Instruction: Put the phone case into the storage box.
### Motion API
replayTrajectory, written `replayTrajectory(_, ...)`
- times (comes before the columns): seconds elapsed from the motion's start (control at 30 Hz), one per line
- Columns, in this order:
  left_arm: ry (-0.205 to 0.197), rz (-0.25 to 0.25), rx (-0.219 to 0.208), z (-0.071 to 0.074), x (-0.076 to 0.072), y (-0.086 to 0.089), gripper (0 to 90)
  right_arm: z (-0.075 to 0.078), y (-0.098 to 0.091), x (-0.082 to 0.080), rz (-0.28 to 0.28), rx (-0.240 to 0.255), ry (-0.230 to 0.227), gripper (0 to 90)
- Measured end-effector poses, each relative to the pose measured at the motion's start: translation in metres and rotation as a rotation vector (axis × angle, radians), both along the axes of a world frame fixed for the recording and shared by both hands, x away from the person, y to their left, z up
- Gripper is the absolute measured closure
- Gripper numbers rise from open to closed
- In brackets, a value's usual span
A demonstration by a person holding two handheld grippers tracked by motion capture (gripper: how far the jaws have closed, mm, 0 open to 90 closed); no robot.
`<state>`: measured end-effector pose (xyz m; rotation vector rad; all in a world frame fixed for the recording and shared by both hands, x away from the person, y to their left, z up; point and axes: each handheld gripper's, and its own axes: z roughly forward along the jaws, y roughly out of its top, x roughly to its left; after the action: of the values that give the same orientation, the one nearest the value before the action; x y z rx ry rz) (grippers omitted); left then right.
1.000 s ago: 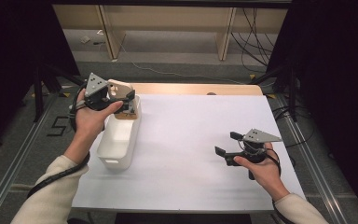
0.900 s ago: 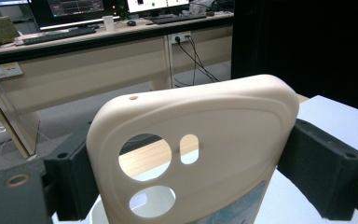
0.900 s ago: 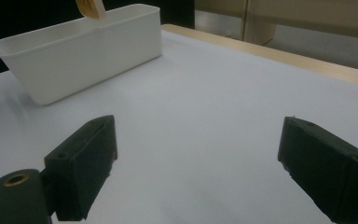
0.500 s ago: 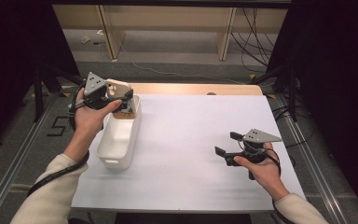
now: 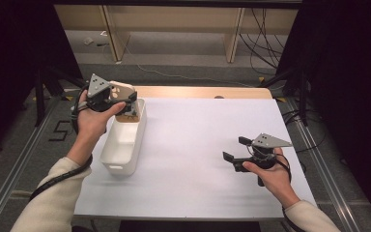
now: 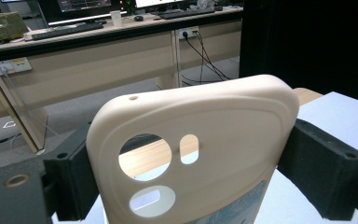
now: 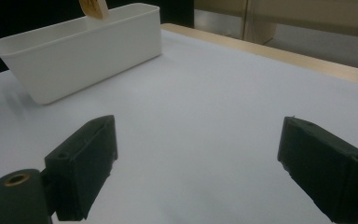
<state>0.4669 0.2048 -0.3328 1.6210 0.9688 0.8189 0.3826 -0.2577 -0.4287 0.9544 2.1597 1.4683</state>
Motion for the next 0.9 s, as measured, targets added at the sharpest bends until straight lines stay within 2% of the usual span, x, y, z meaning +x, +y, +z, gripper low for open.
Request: replayTrajectory(0.9,0.014,0.02,0.009,-0.004,0.011,0.005,13.0,0.0,0.0,0.0,-0.002,0.004,-0.002,12.7)
